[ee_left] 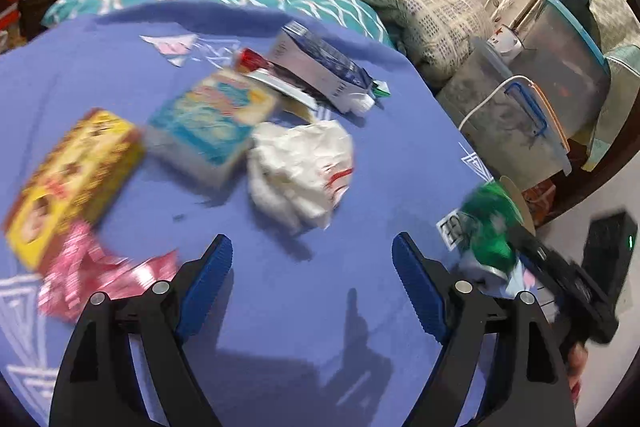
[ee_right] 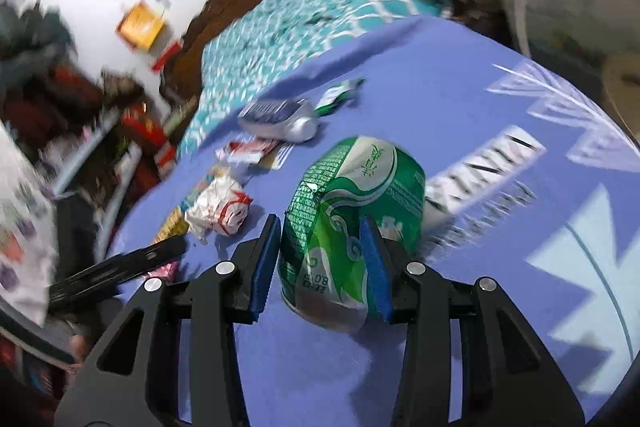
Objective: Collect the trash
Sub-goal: 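Grasp the green crushed can with right tool while left grasps the red-printed tissue, then carry can and tissue over the wastebasket and open both tools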
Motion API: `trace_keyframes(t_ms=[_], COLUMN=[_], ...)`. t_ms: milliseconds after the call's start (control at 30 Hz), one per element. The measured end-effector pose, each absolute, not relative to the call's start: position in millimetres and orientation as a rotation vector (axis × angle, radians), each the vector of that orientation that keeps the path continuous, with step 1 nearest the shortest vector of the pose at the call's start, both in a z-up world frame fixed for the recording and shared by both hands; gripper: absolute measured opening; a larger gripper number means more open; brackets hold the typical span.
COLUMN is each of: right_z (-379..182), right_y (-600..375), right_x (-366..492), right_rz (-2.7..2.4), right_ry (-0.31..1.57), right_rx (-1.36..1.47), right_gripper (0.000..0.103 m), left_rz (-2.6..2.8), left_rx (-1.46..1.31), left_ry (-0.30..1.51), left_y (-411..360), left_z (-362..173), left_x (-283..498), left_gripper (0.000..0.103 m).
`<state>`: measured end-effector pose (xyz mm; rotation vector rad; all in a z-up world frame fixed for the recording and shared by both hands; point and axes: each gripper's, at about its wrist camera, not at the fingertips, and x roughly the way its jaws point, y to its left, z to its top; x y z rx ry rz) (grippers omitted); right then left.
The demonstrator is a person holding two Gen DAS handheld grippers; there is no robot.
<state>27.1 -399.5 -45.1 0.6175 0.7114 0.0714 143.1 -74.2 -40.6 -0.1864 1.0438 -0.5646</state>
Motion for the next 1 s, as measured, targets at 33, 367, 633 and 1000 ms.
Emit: trace_keyframes(t_ms=[33, 367, 633, 1000], right_z=[-46, -81, -111, -102], right_y=[-410, -483, -500, -489], right_x=[16, -38, -32, -21], right_rz=[0.056, -0.029, 0.079, 0.125], right_ry=[0.696, 0.677, 0.682, 0.657], right_rx=[0.648, 0.873, 1.064, 1.007], right_gripper=[0.044, 0.046, 0.044, 0.02], left_rz=[-0.562, -0.53, -0.743, -0.862], left_rx=[-0.189, -0.205, -0.182, -0.073], left_ry=[1.053, 1.119, 1.12, 1.184], left_y=[-82, -121, -151, -212], left_z=[-43, -64, -49, -62], left_x=[150, 185, 138, 109], left_gripper=[0.078, 0.016, 0.012, 0.012])
